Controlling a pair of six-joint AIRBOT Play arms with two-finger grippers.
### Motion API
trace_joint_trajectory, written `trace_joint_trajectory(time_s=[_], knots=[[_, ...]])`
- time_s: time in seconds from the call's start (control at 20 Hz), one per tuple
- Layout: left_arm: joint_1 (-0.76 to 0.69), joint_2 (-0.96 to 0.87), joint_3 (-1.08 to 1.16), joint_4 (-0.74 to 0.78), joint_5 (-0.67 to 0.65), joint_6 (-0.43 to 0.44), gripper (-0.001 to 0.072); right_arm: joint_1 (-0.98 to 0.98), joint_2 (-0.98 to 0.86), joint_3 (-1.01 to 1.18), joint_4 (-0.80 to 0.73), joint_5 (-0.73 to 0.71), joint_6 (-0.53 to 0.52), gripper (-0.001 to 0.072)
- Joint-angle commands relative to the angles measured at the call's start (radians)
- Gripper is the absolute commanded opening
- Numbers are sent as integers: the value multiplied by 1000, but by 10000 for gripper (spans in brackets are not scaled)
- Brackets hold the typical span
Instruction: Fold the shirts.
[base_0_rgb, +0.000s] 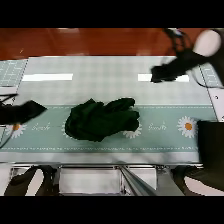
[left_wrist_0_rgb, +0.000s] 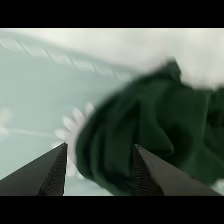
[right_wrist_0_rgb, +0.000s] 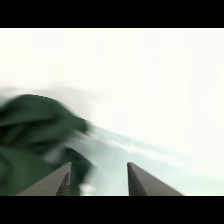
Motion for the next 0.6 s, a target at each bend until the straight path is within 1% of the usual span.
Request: trace_joint_trajectory(time_s=[0.0,0.15,0.25,0.35,0.45,0.5,0.55], knots=[[29,-117,-166,-146,-90,108,503,-203,196,-364,112,-123,-47,413],[18,-168,-262,-172,-89,137,503,-297,315,-642,210,-159,-120,413],[-20,-200,-299,-254,-48,180,504,-316,355,-755,258,-182,-157,413],[-101,-247,-320,-344,50,202,504,-314,357,-819,290,-207,-159,413],[-222,-300,-318,-362,172,208,503,-314,357,-861,370,-243,-170,412],[-285,-330,-311,-361,212,209,500,-314,357,-876,418,-246,-195,407],[-331,-358,-299,-361,229,214,338,-314,357,-882,446,-245,-215,407]])
